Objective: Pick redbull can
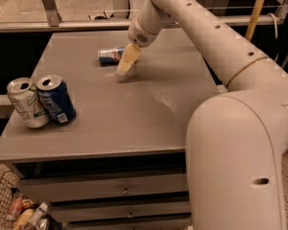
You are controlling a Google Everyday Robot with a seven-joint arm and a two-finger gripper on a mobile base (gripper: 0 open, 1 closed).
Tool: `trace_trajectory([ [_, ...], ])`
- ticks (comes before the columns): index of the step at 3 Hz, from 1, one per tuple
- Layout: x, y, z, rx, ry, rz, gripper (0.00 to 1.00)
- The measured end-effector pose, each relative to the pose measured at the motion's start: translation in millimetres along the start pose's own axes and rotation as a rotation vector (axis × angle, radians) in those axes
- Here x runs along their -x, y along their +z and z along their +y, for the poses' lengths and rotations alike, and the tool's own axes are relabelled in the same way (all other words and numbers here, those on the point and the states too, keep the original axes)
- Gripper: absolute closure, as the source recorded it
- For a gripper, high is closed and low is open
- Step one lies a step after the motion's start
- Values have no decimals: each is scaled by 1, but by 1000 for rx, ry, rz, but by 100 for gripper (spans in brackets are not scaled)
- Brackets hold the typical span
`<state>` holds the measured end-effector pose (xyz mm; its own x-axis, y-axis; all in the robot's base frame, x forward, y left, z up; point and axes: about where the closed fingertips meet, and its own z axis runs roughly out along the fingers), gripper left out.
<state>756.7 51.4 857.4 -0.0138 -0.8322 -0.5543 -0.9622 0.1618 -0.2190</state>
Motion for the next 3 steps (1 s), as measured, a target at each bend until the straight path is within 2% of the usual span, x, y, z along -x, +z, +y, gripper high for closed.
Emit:
trace_trajectory([
  [1, 3, 9, -4, 9, 7, -15, 17],
  [3, 2, 15, -3, 22, 24, -49, 64],
])
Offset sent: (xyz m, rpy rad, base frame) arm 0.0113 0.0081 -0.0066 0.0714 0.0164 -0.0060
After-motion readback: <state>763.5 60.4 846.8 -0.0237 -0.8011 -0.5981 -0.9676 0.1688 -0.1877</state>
